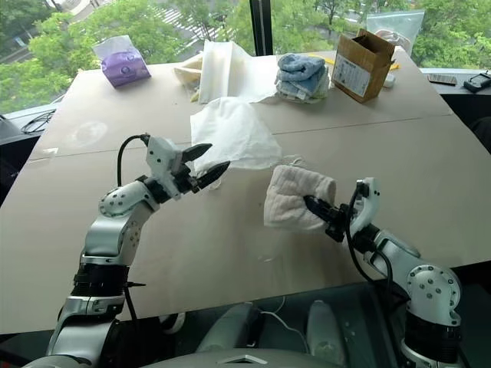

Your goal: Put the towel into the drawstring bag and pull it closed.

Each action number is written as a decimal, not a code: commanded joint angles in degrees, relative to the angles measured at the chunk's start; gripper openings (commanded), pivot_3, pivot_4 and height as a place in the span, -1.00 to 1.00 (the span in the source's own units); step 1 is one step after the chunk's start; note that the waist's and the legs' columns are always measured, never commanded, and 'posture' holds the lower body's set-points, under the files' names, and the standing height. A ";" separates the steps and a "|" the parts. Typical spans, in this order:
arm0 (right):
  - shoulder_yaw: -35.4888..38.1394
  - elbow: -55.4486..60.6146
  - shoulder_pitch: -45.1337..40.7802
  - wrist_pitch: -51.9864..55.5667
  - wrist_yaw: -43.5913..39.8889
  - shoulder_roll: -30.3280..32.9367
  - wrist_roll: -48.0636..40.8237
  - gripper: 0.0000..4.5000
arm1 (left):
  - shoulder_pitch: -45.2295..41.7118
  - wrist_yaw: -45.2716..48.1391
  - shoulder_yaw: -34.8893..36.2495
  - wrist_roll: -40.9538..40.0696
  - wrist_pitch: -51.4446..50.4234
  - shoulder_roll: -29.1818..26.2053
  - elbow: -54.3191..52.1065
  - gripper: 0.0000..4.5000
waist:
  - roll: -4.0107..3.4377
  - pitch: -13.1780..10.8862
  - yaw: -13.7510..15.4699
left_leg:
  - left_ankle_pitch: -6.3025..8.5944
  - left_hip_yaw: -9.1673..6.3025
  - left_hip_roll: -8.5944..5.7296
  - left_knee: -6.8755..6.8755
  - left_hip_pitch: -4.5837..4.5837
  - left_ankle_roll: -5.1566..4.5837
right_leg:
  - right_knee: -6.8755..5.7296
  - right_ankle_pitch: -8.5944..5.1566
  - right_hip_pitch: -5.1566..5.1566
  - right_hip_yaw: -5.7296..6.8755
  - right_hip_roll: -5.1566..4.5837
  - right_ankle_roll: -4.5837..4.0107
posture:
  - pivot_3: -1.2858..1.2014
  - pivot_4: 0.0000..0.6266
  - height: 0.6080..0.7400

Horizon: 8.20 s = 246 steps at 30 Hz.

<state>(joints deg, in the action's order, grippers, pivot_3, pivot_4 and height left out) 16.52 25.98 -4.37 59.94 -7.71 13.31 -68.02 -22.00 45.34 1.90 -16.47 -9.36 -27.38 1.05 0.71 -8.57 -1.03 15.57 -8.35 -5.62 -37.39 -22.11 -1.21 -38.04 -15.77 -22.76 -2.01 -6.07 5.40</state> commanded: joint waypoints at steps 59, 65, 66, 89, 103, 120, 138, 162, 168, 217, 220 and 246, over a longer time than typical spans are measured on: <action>-5.08 3.95 2.01 -9.32 5.91 4.82 -5.69 -1.00 | -5.87 -41.40 -12.44 52.66 39.15 -3.73 20.46 0.52 | 0.00 0.00 0.03 | 0.00 0.01 -0.03 -0.02 0.00 -0.01 | -0.14 0.00 -0.04 -0.01 -0.02 0.01 | 0.03 -0.52 1.00; -5.46 4.46 2.66 -9.90 6.46 4.50 -5.67 -1.00 | -6.91 -41.27 -12.69 51.74 36.29 -3.80 21.90 -0.02 | 0.00 0.00 0.04 | 0.00 0.02 -0.03 -0.03 0.00 -0.01 | -0.16 0.00 -0.04 -0.01 -0.02 0.01 | 0.03 -0.52 1.00; -5.58 4.53 2.70 -9.98 6.57 4.40 -5.62 -1.00 | -7.18 -41.24 -12.74 51.65 36.19 -3.84 22.05 -0.23 | 0.00 0.00 0.04 | 0.00 0.02 -0.03 -0.03 0.00 -0.01 | -0.16 0.00 -0.04 -0.01 -0.02 0.01 | 0.03 -0.52 1.00; -13.51 5.07 -4.93 -11.92 11.33 -2.38 -5.28 -1.00 | -21.10 -10.85 0.23 5.06 -4.89 7.31 11.00 -0.99 | 0.01 0.01 -1.34 | 0.00 -0.03 -0.04 -0.44 -0.27 0.00 | -0.52 0.00 -0.28 0.02 -0.01 0.01 | 0.03 -0.52 1.00; -12.09 -7.20 -15.47 -18.39 15.16 -12.40 0.57 -1.00 | -24.73 -5.32 1.79 -7.10 -26.13 5.24 3.40 -0.99 | 0.01 0.01 -2.10 | -0.11 -0.01 -0.06 -0.91 -0.69 0.16 | -1.15 0.01 -0.75 -0.11 0.07 0.01 | 0.03 -0.52 1.00; -4.03 -13.42 -23.31 -24.76 30.47 -26.56 -5.83 -1.00 | -19.04 -4.47 -2.22 -7.58 -32.77 3.81 -5.71 -0.99 | 0.00 0.00 -2.83 | -0.12 0.11 -0.05 -0.88 -0.69 0.18 | -1.39 0.00 -0.94 -0.32 0.07 0.00 | 0.03 -0.52 1.00; -19.17 -14.96 -24.92 -16.45 16.65 -19.17 6.31 -1.00 | -21.80 -7.33 -0.38 -12.32 -36.73 7.20 -5.40 -0.99 | -0.05 -0.02 -2.90 | -0.13 0.17 -0.07 -0.90 -0.69 0.19 | -1.46 0.00 -0.99 -0.39 0.08 0.00 | 0.03 -0.52 1.00; -6.08 -26.64 -30.16 -26.86 17.90 -25.67 15.21 -0.58 | -19.75 -6.76 0.44 -20.45 -44.41 6.42 -9.78 -1.00 | -0.05 -0.03 -2.54 | -0.15 0.09 -0.11 -0.88 -0.67 0.22 | -1.48 0.00 -1.03 -0.44 0.08 -0.01 | 0.03 -0.52 1.00; -11.42 -19.21 -26.87 -21.48 14.25 -21.78 14.50 0.60 | -20.40 -9.62 -0.19 -16.63 -41.24 6.80 -6.12 -1.00 | -0.07 -0.04 -3.24 | -0.15 0.14 -0.08 -0.84 -0.67 0.23 | -1.50 0.00 -1.08 -0.49 0.10 -0.01 | 0.03 -0.52 1.00; -19.95 -24.18 -23.48 -37.44 -8.14 5.28 57.69 -1.00 | -22.63 -2.02 1.14 -19.40 -38.22 8.99 -1.18 -0.76 | 0.07 -0.08 -1.51 | -0.15 0.07 -0.09 -0.81 -0.72 0.22 | -1.08 0.01 -0.92 -0.36 0.08 0.00 | 0.03 -0.52 1.00; -19.60 -23.93 -22.87 -35.57 -8.42 5.19 58.17 -1.00 | -22.47 -2.85 1.24 -18.39 -36.74 8.36 -1.67 -0.19 | 0.06 -0.08 -1.44 | -0.15 0.07 -0.10 -0.81 -0.73 0.22 | -1.08 0.01 -0.92 -0.35 0.08 0.00 | 0.03 -0.52 1.00; -17.76 -23.44 -23.28 -32.58 -8.67 2.61 58.51 -1.00 | -3.84 10.87 -4.34 -4.59 -13.53 -4.30 8.67 0.39 | -0.06 -0.06 -1.31 | -0.15 -0.05 -0.11 -0.68 -0.68 0.23 | -0.97 0.03 -0.92 -0.33 0.07 -0.05 | 0.03 -0.52 1.00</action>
<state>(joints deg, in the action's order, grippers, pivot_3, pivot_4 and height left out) -2.70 -0.07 -26.50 27.53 -16.78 16.34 -9.25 -24.62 57.19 -2.81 -21.55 -25.26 -32.76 8.46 0.66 -8.63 -2.34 15.42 -8.40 -5.73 -38.07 -22.79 -0.98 -39.01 -15.74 -23.68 -2.33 -5.99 5.35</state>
